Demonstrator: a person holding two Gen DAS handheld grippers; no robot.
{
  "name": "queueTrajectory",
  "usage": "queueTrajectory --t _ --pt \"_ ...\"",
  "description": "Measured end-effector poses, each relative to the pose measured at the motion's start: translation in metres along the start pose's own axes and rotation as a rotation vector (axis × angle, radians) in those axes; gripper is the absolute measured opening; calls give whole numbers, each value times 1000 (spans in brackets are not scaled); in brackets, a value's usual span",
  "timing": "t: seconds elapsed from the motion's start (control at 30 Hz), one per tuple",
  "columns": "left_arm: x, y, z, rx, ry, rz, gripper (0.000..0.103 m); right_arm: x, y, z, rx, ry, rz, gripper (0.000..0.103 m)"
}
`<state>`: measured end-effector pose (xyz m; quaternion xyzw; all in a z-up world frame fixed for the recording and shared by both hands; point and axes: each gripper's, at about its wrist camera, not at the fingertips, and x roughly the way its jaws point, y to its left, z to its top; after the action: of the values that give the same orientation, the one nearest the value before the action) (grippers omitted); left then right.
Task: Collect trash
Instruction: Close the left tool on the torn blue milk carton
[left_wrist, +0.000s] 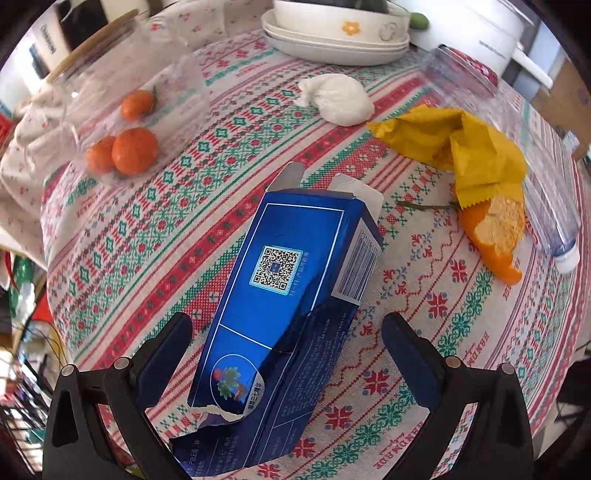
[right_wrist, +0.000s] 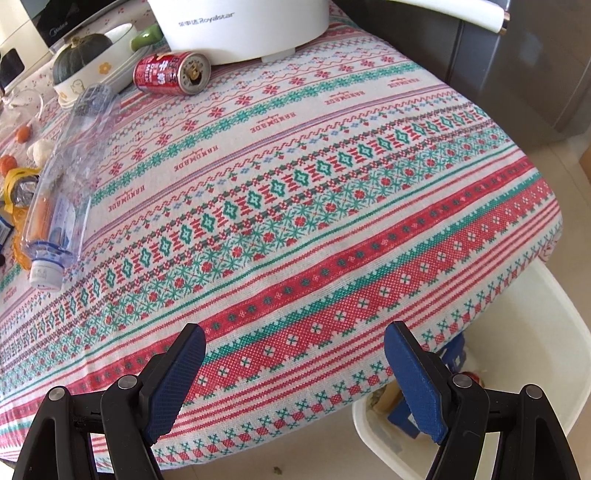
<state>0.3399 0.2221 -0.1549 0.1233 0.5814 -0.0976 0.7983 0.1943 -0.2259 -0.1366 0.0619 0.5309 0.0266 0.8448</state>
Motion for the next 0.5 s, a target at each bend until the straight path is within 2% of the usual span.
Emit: queueTrajectory --t 0.07,0.17,0.2,0.23,0.3,0.5 --pt "-3 0 -6 -73 -21 -16 98 2 2 -1 -6 8 2 84" --pt "-13 -7 -18 -166 -62 -39 77 -1 4 -1 -5 4 16 84" --pt "-19 -11 -23 -190 -81 -56 65 -4 4 -2 -1 -1 22 84" --pt "-23 -15 -26 -215 -84 -76 64 -6 4 -2 4 -5 31 84" --pt "-30 -24 -35 -265 -79 -109 54 -11 5 -4 7 -10 47 84" --pt "-52 -65 -68 -313 -102 -135 52 -25 1 -12 13 -29 58 84"
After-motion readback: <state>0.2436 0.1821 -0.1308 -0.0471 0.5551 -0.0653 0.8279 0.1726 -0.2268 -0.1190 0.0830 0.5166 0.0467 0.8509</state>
